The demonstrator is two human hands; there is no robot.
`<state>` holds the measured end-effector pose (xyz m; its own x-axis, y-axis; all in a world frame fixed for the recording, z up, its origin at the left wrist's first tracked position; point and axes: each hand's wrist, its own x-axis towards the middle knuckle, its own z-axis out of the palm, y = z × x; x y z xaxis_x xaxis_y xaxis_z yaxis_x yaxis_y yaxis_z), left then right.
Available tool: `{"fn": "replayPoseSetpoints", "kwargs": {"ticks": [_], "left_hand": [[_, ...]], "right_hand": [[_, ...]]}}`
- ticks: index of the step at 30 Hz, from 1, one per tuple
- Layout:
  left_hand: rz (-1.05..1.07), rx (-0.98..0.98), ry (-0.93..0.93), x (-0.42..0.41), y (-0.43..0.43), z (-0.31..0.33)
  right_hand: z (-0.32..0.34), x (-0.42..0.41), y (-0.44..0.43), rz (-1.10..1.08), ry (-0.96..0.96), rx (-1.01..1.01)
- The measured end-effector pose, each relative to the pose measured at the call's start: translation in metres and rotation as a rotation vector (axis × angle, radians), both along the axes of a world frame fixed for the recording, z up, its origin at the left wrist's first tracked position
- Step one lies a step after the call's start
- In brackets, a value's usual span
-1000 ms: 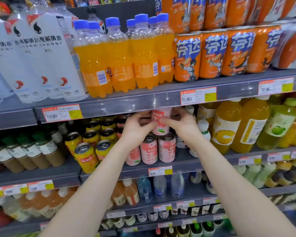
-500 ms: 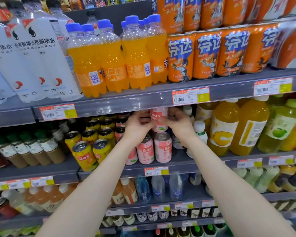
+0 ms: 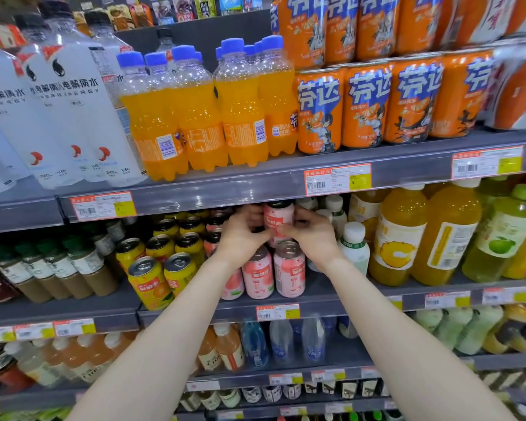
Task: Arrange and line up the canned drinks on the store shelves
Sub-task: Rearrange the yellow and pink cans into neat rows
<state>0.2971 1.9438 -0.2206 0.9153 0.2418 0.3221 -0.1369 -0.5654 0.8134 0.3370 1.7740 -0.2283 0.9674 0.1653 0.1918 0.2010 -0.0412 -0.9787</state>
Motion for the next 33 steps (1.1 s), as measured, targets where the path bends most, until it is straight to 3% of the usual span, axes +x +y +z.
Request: {"fn": "replayPoseSetpoints", "kwargs": {"ticks": [15,21,33], "left_hand": [[0.042,0.15,0.184,0.003,0.008,-0.003],[0.075,0.35,0.241,0.003,0.008,0.003],[0.09,0.345,0.318,0.007,0.006,0.005]], "right_hand": [[-0.016,0.002,0.007,0.047,0.076,-0.084],[-0.018,0.002,0.014,0.02,0.1,-0.147],[-0.022,0.002,0.017,-0.029,0.13,-0.161]]}}
